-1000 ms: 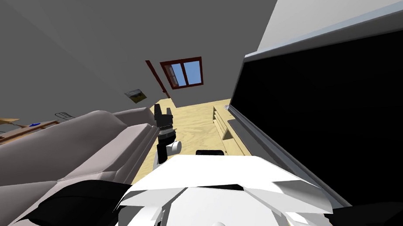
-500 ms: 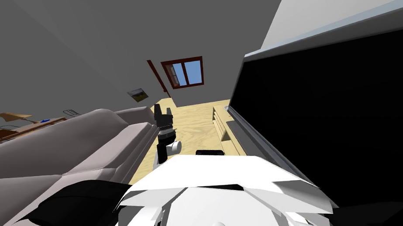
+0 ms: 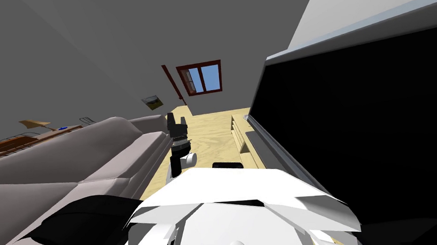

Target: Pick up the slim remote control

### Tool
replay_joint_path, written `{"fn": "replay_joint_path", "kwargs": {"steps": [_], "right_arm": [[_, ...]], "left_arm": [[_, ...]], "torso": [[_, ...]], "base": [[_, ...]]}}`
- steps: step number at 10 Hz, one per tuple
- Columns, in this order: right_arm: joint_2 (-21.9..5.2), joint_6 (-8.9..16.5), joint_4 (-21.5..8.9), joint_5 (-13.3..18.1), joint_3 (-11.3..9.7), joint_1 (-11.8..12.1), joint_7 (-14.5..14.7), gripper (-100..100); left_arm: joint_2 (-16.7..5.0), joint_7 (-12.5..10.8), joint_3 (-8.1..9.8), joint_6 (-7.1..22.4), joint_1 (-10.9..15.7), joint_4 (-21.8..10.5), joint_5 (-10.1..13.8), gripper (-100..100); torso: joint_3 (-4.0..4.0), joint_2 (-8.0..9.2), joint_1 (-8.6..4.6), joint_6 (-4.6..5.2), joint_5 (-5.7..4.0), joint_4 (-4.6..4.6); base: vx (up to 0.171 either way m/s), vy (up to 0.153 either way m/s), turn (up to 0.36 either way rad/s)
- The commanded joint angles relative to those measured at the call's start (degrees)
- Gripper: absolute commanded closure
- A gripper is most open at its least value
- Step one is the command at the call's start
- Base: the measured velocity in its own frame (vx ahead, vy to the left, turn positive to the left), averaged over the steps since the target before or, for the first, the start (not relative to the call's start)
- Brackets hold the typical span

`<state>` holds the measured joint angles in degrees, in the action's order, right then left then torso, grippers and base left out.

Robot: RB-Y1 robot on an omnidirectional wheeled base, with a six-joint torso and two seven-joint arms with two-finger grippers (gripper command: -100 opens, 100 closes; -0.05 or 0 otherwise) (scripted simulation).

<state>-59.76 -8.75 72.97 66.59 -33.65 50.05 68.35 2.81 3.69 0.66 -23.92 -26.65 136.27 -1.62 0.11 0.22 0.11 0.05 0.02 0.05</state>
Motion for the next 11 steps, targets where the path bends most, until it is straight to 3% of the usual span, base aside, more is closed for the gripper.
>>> {"fn": "replay_joint_path", "kwargs": {"steps": [1, 2, 3, 7, 8, 9, 11], "right_arm": [[1.6, 0.5, -1.7, 0.2, -1.2, -1.4, -0.4, -100], [1.3, 0.2, -1.5, 0.2, -0.9, -1.3, -0.2, -100], [1.4, 0.2, -1.7, 0.2, -1.0, -1.4, -0.3, 100], [1.4, 0.2, -1.7, 0.2, -1.0, -1.3, -0.2, 100], [1.4, 0.2, -1.7, 0.2, -1.0, -1.3, -0.2, 0], [-0.5, 0.3, 0.4, 0.0, -0.3, 0.1, -0.4, 100], [-2.5, 0.1, 2.5, -0.2, 0.6, 1.5, -0.3, 100]], "left_arm": [[0.0, 0.0, 0.00, 0.0, 0.0, 0.0, 0.0, 0], [0.0, 0.0, 0.00, 0.0, 0.0, 0.0, 0.0, 0], [0.0, 0.0, 0.00, 0.0, 0.0, 0.0, 0.0, 0], [0.0, 0.0, 0.00, 0.0, 0.0, 0.0, 0.0, 0], [0.0, 0.0, 0.00, 0.0, 0.0, 0.0, 0.0, 0], [0.0, 0.0, 0.00, 0.0, 0.0, 0.0, 0.0, 0], [0.0, 0.0, 0.00, 0.0, 0.0, 0.0, 0.0, 0]], "torso": [[0.00, 0.00, 0.00, 0.00, 0.00, 0.00], [0.01, 0.02, -0.01, 0.01, -0.01, 0.01], [-0.01, -0.01, 0.04, 0.02, 0.01, 0.00], [-0.03, -0.07, 0.08, 0.00, 0.02, 0.00], [-0.03, -0.07, 0.08, 0.00, 0.02, 0.00], [-0.03, -0.07, 0.08, 0.00, 0.02, 0.00], [-0.05, -0.11, 0.19, 0.08, 0.07, -0.01]], "base": [[-0.027, -0.028, 0.090], [-0.010, -0.012, 0.013], [-0.004, -0.003, -0.011], [0.000, 0.000, 0.000], [0.000, 0.000, 0.000], [0.013, 0.011, -0.093], [0.021, 0.026, -0.099]]}}
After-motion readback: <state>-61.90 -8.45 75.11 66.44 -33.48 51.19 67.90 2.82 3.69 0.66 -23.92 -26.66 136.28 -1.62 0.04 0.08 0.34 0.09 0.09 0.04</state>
